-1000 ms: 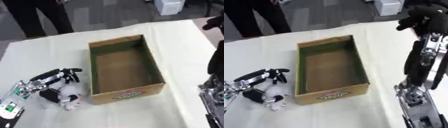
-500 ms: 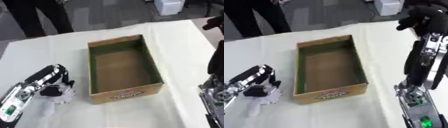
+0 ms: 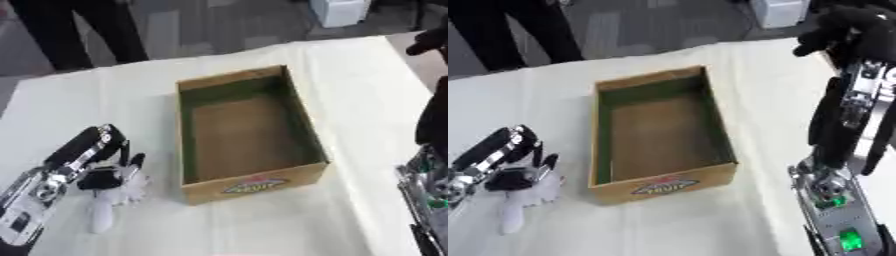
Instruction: Pick up objects on the table and place them in the box.
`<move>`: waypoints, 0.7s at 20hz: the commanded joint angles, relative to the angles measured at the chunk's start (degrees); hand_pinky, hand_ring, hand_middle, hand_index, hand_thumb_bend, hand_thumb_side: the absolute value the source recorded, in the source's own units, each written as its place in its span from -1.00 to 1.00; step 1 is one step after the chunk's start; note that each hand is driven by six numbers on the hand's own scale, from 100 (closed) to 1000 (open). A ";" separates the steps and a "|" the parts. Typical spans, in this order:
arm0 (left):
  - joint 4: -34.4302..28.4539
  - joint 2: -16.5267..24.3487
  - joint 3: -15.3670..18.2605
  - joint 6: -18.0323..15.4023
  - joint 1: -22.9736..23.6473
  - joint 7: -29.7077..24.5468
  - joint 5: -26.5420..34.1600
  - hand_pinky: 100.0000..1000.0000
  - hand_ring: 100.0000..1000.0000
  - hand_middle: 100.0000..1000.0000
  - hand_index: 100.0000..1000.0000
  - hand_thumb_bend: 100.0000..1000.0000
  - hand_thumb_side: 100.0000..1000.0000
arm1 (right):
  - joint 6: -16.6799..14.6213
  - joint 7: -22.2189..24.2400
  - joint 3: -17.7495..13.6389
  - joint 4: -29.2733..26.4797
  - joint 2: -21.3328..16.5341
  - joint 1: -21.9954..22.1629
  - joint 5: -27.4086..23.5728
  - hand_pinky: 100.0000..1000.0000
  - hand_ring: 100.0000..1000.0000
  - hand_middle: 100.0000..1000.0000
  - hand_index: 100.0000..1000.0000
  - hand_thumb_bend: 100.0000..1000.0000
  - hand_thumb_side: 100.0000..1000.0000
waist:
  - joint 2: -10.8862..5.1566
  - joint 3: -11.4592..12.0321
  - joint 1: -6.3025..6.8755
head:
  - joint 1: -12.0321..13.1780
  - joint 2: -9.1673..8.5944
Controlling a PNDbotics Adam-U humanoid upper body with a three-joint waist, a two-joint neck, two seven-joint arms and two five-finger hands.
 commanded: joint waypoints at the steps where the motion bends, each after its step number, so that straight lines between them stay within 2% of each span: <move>1: -0.85 2.43 0.98 -0.10 -0.25 0.02 0.96 -1.00 -1.00 -1.00 -0.51 -1.00 -0.19 | 0.01 -0.16 -0.29 -0.76 -0.59 -0.91 0.19 -0.31 -0.15 0.00 0.23 -1.00 0.68 | -0.95 0.15 -0.24 | -0.64 -0.11; 3: -1.17 2.66 1.04 0.12 -0.15 0.07 0.80 -1.00 -1.00 -1.00 -0.51 -1.00 -0.20 | 0.03 -0.16 -0.29 -0.76 -0.61 -0.88 0.20 -0.31 -0.15 0.00 0.23 -1.00 0.68 | -0.94 0.20 -0.27 | -0.62 -0.13; 4: -1.46 2.80 0.93 0.14 -0.01 -0.05 0.54 -1.00 -1.00 -0.86 -0.32 -1.00 -0.27 | 0.03 -0.17 -0.29 -0.76 -0.62 -0.88 0.21 -0.31 -0.15 -0.01 0.23 -1.00 0.68 | -0.93 0.22 -0.27 | -0.61 -0.12; 5: -1.79 2.94 0.81 0.13 0.14 -0.53 0.16 -1.00 -1.00 -1.00 -0.46 -1.00 -0.24 | 0.03 -0.17 -0.29 -0.76 -0.63 -0.87 0.22 -0.31 -0.15 -0.01 0.23 -1.00 0.68 | -0.93 0.24 -0.28 | -0.62 -0.10; 6: -1.87 3.10 0.51 0.26 0.37 -1.56 -0.20 -0.54 -0.36 0.02 0.51 -1.00 -0.06 | 0.03 -0.17 -0.29 -0.76 -0.65 -0.88 0.23 -0.31 -0.15 -0.01 0.23 -1.00 0.68 | -0.91 0.24 -0.26 | -0.61 -0.05; 7: -1.63 3.30 -0.12 0.71 0.60 -4.56 -0.64 -0.37 -0.26 0.09 0.59 -1.00 -0.03 | 0.04 -0.16 -0.27 -0.76 -0.68 -0.86 0.24 -0.31 -0.15 -0.01 0.23 -1.00 0.68 | -0.90 0.25 -0.22 | -0.58 0.05; 8: -1.55 3.40 -0.36 1.28 0.63 -7.86 -0.87 0.24 0.26 0.57 0.97 -0.43 0.10 | 0.05 -0.15 -0.27 -0.76 -0.72 -0.85 0.25 -0.31 -0.15 -0.01 0.23 -1.00 0.68 | -0.91 0.27 -0.19 | -0.59 0.15; 10: -1.69 3.36 -0.28 2.21 0.43 -14.16 -1.16 0.60 0.61 0.82 1.00 0.11 0.20 | 0.03 -0.16 -0.27 -0.76 -0.78 -0.84 0.26 -0.31 -0.15 -0.01 0.23 -1.00 0.68 | -0.95 0.26 -0.14 | -0.64 0.29; 13: -1.75 2.97 0.13 2.90 -0.01 -20.15 -1.61 0.96 0.86 0.98 1.00 0.65 0.26 | 0.06 -0.20 -0.29 -0.76 -0.72 -0.89 0.24 -0.31 -0.15 -0.01 0.23 -1.00 0.68 | -1.00 0.17 -0.15 | -0.65 0.27; 14: -1.72 2.85 0.27 2.98 -0.16 -21.26 -1.84 1.00 0.92 1.00 1.00 0.76 0.26 | 0.06 -0.22 -0.30 -0.76 -0.71 -0.91 0.24 -0.31 -0.15 -0.01 0.23 -1.00 0.68 | -1.01 0.15 -0.14 | -0.65 0.26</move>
